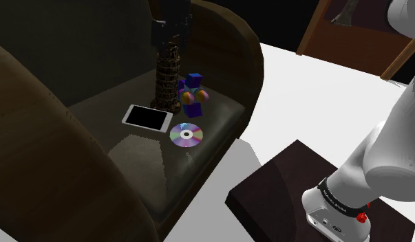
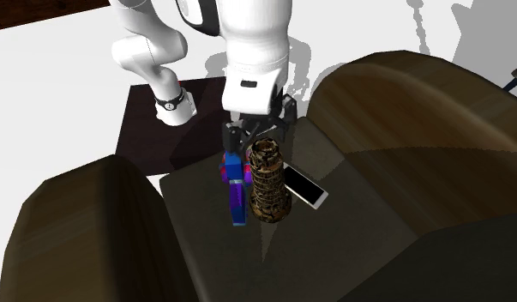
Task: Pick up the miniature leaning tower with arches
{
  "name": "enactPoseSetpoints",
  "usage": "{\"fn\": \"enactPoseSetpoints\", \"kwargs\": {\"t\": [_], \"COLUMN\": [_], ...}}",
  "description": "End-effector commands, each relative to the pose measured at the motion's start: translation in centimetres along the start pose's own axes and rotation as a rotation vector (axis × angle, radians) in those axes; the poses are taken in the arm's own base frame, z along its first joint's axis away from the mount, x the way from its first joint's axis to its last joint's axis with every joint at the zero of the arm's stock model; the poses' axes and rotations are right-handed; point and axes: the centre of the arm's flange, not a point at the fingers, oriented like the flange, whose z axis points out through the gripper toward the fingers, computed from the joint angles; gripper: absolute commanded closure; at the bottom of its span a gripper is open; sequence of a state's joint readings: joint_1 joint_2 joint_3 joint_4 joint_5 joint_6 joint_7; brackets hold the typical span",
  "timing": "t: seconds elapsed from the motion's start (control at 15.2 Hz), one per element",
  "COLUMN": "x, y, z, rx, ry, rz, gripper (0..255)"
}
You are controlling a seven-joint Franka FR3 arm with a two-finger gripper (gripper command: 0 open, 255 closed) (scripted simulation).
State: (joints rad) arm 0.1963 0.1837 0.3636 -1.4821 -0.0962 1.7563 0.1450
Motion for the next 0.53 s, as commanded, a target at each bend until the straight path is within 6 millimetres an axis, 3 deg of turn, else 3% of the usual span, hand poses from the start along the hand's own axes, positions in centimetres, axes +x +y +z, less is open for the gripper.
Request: {"fn": "enactPoseSetpoints", "kwargs": {"t": [0.0, 0.07, 0.13, 0.46], "x": [-0.14, -0.14, -0.17, -0.2], "y": [-0.03, -0.03, -0.02, -0.06], "z": [0.77, 0.77, 0.74, 0.7], "rx": [0.0, 0.0, 0.0, 0.0], "ry": [0.001, 0.001, 0.0, 0.0], "rz": [0.0, 0.0, 0.0, 0.0], "gripper": [0, 0, 255, 255]}}
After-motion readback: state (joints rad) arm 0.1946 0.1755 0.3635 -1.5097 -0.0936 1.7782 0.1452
